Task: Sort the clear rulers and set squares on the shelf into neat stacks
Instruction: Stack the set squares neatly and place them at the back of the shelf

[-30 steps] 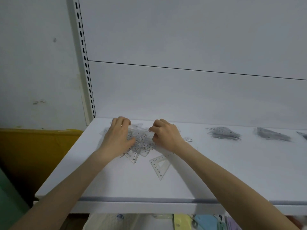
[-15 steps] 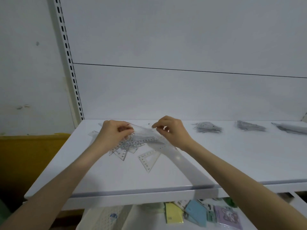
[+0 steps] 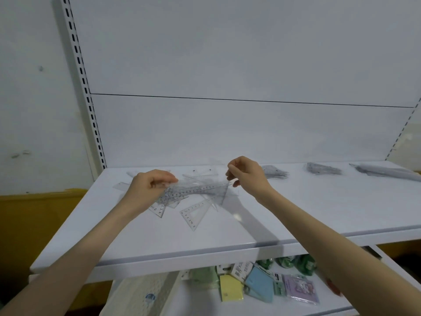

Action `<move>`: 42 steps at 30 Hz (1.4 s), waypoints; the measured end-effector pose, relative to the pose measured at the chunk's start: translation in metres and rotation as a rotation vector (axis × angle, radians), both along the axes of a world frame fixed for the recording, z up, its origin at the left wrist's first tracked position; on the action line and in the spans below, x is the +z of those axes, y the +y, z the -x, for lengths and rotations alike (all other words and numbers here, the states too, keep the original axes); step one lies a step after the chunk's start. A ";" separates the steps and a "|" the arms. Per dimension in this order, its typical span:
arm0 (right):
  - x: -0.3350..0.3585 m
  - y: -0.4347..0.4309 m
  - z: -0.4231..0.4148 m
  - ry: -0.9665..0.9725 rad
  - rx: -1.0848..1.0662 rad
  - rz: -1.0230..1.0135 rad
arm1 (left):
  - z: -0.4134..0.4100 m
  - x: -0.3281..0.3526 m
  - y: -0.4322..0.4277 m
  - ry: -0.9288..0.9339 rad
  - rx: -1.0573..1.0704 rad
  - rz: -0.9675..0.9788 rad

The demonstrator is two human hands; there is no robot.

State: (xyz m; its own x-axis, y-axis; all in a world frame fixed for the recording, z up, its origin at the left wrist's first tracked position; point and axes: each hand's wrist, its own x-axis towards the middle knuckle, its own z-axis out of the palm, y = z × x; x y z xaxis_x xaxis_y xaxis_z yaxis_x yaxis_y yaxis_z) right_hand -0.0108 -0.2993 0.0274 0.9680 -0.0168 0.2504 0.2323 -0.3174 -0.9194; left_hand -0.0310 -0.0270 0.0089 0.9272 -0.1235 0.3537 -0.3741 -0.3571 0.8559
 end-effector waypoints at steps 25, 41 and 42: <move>-0.029 -0.104 0.083 0.269 0.064 -0.031 | -0.021 -0.024 -0.127 0.019 -0.214 0.106; -0.036 -0.298 0.085 0.188 -0.210 0.541 | -0.033 -0.022 -0.311 0.020 -0.251 0.030; -0.036 -0.317 0.078 0.172 -0.231 0.577 | -0.037 -0.023 -0.325 0.009 -0.247 0.023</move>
State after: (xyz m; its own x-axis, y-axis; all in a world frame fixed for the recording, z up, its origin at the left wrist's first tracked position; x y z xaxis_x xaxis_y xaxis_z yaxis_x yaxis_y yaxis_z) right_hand -0.0884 -0.6162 -0.0081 0.9826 -0.1391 0.1232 -0.0369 -0.7960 -0.6042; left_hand 0.0065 -0.3515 -0.0138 0.8732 -0.3387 0.3505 -0.4396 -0.2367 0.8664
